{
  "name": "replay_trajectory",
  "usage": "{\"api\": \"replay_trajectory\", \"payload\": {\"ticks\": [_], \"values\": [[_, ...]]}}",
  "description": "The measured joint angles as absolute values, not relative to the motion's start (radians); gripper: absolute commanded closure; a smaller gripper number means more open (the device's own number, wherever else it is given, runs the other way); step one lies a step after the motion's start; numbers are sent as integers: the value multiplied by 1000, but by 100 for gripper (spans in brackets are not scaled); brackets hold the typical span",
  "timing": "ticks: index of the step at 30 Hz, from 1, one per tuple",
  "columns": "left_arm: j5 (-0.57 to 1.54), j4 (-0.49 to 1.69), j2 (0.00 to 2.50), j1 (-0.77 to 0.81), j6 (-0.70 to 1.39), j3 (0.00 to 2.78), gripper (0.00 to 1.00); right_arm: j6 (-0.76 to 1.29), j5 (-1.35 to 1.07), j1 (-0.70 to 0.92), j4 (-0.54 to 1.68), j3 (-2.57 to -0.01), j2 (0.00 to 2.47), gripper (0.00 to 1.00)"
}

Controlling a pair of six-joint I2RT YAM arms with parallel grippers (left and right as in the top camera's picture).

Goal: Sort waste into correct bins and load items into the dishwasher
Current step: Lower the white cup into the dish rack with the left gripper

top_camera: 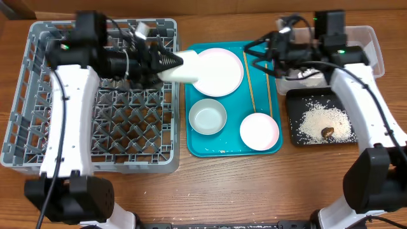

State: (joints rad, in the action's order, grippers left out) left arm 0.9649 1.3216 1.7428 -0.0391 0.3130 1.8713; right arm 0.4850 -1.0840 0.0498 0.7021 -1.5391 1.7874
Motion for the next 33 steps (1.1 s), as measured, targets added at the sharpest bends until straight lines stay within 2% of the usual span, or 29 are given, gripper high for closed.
{"api": "replay_trajectory", "payload": {"ticks": [6,12,19,24,33], "values": [[526,1654,1730,27,315,2260,59,379,-970,21,878,-1539,1787,11],[265,1687,1694,170,334,2298,59,322,-850,21,987,-1539,1787,9],[114,1686,1679,283,375,2110,60,283,-775,21,1053,-1539,1787,9],[77,1687,1629,286,420,1890,59,270,-743,21,1071,-1539,1787,9],[58,1687,1555,286,457,1649,55,261,-706,21,1080,-1539,1787,9]]}}
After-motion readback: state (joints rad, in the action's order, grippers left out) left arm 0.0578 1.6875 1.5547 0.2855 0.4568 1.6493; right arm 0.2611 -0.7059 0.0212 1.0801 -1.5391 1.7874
